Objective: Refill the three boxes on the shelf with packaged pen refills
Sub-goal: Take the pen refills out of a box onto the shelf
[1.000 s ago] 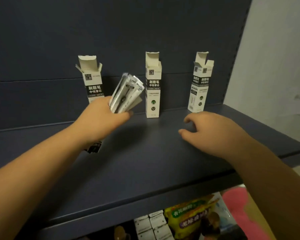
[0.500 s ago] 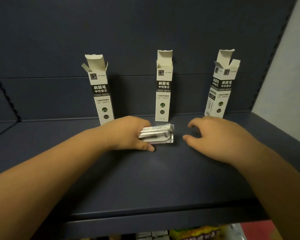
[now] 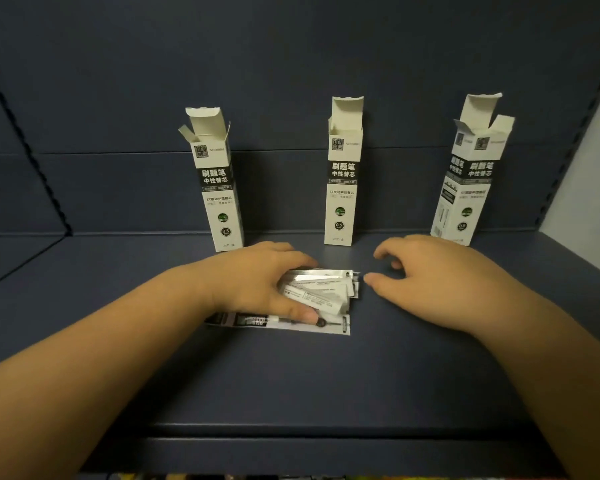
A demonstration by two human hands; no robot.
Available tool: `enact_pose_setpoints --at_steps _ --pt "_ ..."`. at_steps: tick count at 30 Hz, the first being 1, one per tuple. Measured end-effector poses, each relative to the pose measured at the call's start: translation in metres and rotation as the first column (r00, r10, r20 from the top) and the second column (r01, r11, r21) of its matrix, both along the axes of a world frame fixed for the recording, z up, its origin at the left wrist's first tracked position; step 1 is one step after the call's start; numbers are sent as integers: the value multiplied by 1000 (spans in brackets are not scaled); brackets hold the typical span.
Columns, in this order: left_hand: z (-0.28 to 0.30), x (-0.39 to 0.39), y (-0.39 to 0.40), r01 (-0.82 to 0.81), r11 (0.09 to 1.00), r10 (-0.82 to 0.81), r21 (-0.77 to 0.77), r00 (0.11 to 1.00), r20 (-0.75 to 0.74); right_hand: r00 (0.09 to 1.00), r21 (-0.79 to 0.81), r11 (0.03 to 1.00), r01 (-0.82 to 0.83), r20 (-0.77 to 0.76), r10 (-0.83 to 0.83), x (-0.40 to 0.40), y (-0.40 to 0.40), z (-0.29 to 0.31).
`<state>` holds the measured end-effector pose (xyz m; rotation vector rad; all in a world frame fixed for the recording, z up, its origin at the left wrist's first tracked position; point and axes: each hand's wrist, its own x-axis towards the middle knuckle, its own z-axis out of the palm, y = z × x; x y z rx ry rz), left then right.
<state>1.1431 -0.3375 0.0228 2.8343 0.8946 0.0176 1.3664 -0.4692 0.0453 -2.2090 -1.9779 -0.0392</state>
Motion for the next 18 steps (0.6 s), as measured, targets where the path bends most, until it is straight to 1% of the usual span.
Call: enact_pose_setpoints --at_steps 5,7,9,14,18 --pt "3 -8 -1 -16 999 16 -39 1000 -2 997 21 997 -76 6 76 -19 16 1" --pt "2 -13 -1 -29 999 30 -32 999 28 995 28 995 -96 16 96 -25 22 1" --pt "2 -18 -1 -44 997 48 -57 997 61 993 30 993 -116 27 115 -32 27 1" --pt "5 -29 -2 -53 997 58 -60 994 87 990 36 991 -128 63 125 -42 37 5" --pt "12 -45 -8 -48 999 47 4 983 177 991 44 992 -116 71 112 -43 44 14"
